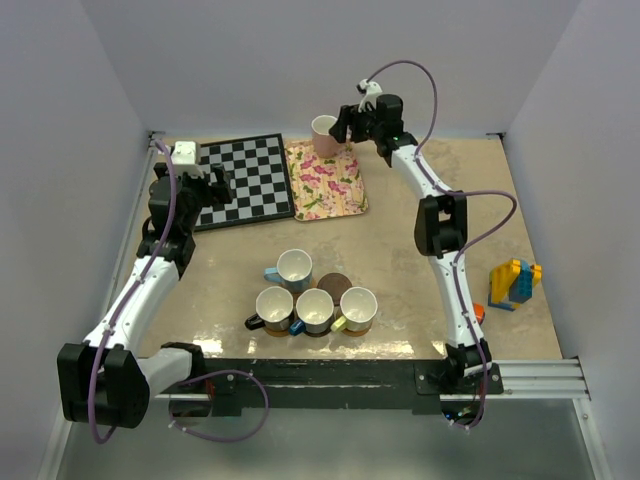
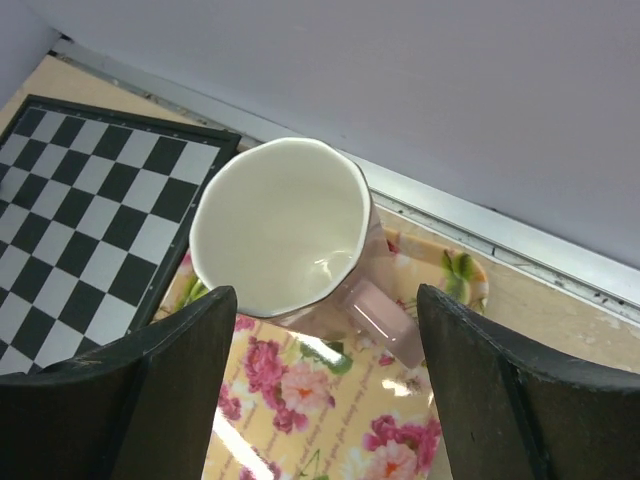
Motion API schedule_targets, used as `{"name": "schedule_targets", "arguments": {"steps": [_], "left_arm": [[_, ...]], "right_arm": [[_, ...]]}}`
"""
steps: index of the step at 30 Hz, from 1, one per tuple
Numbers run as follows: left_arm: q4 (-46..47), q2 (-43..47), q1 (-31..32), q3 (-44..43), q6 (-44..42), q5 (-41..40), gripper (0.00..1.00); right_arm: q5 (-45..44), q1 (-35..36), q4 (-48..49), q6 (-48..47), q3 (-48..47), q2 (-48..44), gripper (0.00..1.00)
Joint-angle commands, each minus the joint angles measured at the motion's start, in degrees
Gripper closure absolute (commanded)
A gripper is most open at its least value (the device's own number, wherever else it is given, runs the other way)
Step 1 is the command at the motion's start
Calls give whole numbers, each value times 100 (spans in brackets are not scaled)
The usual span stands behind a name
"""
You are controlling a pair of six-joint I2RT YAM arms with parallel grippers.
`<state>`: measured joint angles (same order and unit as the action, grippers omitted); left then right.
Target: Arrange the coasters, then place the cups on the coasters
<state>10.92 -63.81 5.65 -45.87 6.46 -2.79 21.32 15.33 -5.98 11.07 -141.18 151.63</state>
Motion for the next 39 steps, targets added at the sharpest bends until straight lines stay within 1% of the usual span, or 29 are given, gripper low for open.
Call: {"name": "schedule_targets", "arguments": {"steps": [1,5,10,15,18,21,23,25,26,28,29,33,34,36,39], "left_arm": [[60,18,6,-247,48,68,0],[60,9,6,-247,48,68,0],[68,18,6,-247,48,77,1],[77,9,6,-247,40,68,1],[86,9,6,-239,31,68,1],[77,18,6,-238,31,68,1],[77,9,6,-238,31,68,1],[86,18,6,-221,13,50,1],[77,9,6,-221,13,50,1],[95,9,6,-221,13,50,1],[86,9,6,-221,13,41,1],[86,9,6,-221,5,33,1],[86,18,6,-212,5,41,1],[95,9,6,-221,5,41,1],[104,9,6,-212,5,41,1]], "right_arm": [[618,31,343,44,116,-160,23],[768,31,405,-34,661,-432,24],[856,40,132,-237,960,-634,27],[926,66,544,-254,1655,-1135,27],[944,93,563,-333,1700,-1233,27],[550,101,545,-360,1638,-1250,28],[181,102,702,-325,1865,-1355,27],[40,93,922,-229,2094,-1478,26],[-22,101,1019,-202,2173,-1531,27],[-58,102,1177,-149,2262,-1593,39],[-101,93,1247,-97,2288,-1619,42],[-172,93,1695,96,2481,-1725,48],[-216,93,1766,123,2499,-1733,52],[-400,84,1915,237,2534,-1742,57],[-708,75,2223,387,2596,-1725,61]]}}
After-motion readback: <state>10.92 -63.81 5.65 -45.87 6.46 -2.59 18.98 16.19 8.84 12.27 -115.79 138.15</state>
